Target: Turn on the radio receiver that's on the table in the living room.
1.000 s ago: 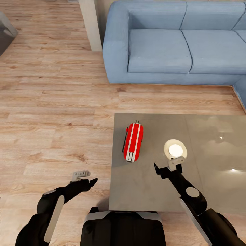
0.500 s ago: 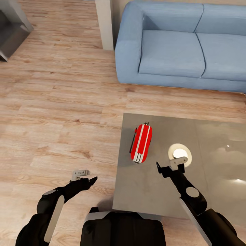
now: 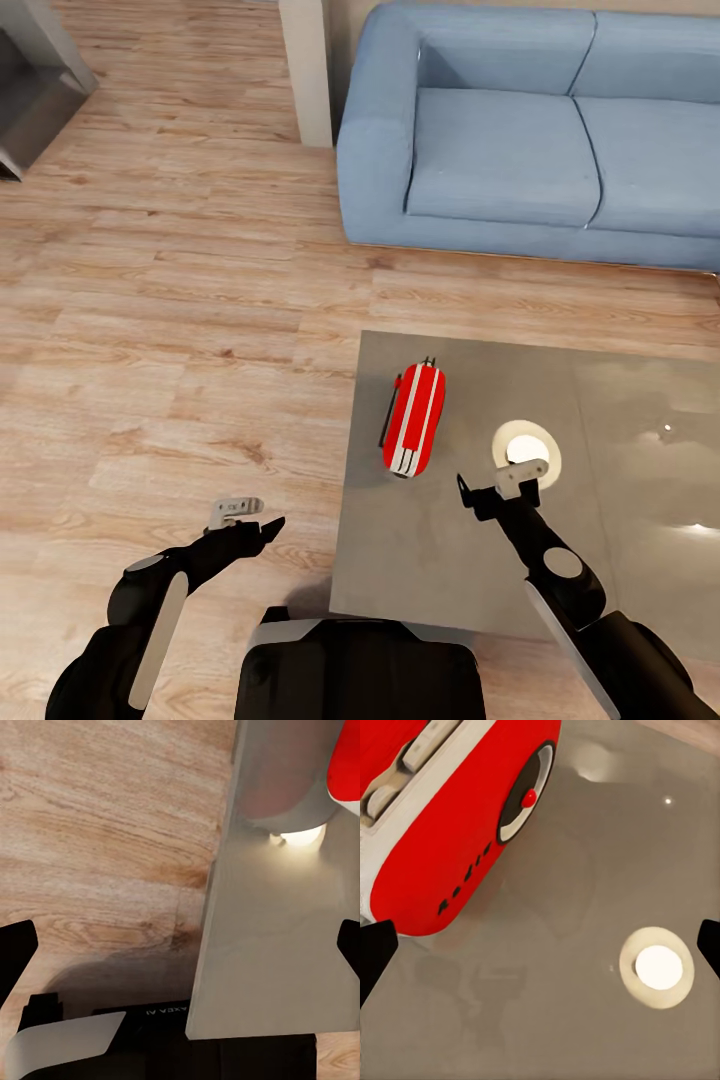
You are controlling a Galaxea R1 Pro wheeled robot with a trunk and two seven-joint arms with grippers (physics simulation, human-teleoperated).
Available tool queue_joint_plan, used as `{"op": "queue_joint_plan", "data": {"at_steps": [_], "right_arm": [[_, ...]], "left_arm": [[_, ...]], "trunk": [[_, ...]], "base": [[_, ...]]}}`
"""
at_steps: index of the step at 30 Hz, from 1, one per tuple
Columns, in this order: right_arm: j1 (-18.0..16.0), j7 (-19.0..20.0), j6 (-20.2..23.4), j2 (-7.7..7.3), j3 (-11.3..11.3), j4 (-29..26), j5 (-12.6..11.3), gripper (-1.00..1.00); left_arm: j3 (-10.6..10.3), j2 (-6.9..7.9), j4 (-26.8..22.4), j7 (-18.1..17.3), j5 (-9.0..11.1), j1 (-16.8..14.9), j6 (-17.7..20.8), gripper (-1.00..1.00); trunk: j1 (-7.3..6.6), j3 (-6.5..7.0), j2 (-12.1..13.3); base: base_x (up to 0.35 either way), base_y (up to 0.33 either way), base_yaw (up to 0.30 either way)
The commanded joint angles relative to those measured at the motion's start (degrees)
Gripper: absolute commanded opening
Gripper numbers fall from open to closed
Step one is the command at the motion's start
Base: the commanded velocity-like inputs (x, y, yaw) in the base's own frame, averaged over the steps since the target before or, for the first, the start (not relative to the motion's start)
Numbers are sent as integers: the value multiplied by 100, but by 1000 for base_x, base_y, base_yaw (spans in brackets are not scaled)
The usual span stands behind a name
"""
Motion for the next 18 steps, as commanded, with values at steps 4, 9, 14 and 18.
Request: {"op": "queue_joint_plan", "data": {"at_steps": [4, 9, 14, 18], "right_arm": [[0, 1, -2, 4, 6, 0, 1, 100], [0, -3, 16, 28, 19, 0, 0, 100], [0, -7, 9, 27, 18, 0, 1, 100], [0, -8, 2, 31, 23, 0, 1, 100]], "left_arm": [[0, -2, -3, 0, 0, 0, -5, 100], [0, -2, -4, 0, 0, 0, -8, 100], [0, -1, -4, 0, 0, 0, -9, 100], [0, 5, -4, 0, 0, 0, -9, 100]], "trunk": [[0, 0, 0], [0, -11, 0], [0, -38, 0], [0, -42, 0]], "base": [[0, 0, 0], [0, 0, 0], [0, 0, 0], [0, 0, 0]]}}
